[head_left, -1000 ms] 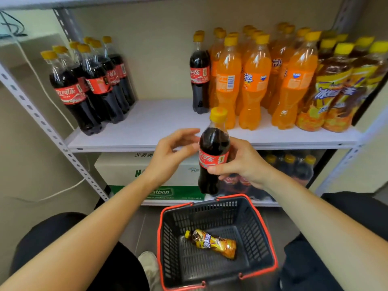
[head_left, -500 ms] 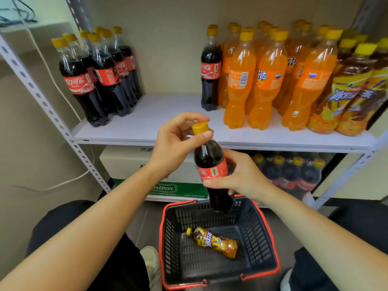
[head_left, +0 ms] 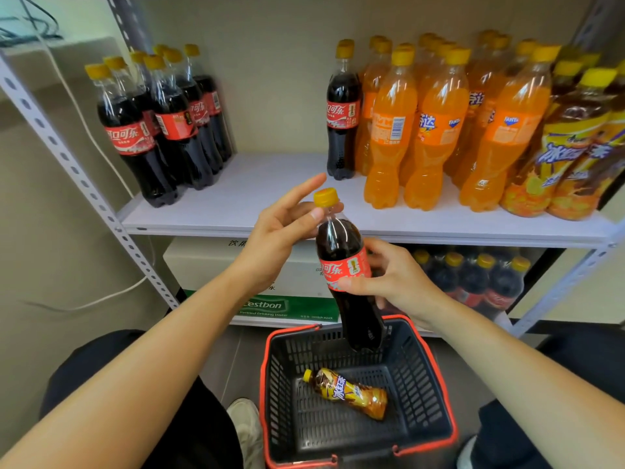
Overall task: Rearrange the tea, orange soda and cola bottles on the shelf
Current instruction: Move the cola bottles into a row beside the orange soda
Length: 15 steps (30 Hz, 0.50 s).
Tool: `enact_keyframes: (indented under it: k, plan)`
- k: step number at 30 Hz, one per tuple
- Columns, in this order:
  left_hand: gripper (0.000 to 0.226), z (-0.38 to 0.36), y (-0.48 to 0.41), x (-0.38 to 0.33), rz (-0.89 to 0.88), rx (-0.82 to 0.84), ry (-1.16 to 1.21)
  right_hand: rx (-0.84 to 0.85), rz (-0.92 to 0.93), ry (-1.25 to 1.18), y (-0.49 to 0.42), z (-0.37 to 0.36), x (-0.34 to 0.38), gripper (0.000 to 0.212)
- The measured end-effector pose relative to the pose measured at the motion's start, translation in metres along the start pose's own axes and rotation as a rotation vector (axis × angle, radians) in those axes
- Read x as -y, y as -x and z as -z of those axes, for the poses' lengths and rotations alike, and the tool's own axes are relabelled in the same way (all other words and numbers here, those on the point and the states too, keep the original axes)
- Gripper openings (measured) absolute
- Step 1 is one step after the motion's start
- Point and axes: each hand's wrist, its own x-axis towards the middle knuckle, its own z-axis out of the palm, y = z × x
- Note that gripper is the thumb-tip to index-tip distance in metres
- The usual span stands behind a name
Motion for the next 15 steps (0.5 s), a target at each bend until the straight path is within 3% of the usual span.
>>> enact_keyframes:
  k: [5, 9, 12, 15]
  plan:
    - [0.035, -0.003, -0.001, -0.002, 0.087, 0.073, 0.023, 0.148, -0.041, -0.093, 0.001, 0.0, 0.003, 0.048]
    - [0.018, -0.009, -0.004, -0.006, 0.052, -0.045, 0.048, 0.218, -0.1, -0.145, 0.0, -0.004, 0.001, 0.053]
    - [0.007, -0.006, -0.008, -0.009, 0.039, -0.187, 0.031, 0.19, -0.094, -0.011, -0.001, -0.011, -0.005, 0.062]
    - [0.005, 0.0, -0.01, -0.008, 0.052, -0.313, 0.021, 0.144, -0.079, 0.09, -0.003, -0.016, -0.014, 0.055]
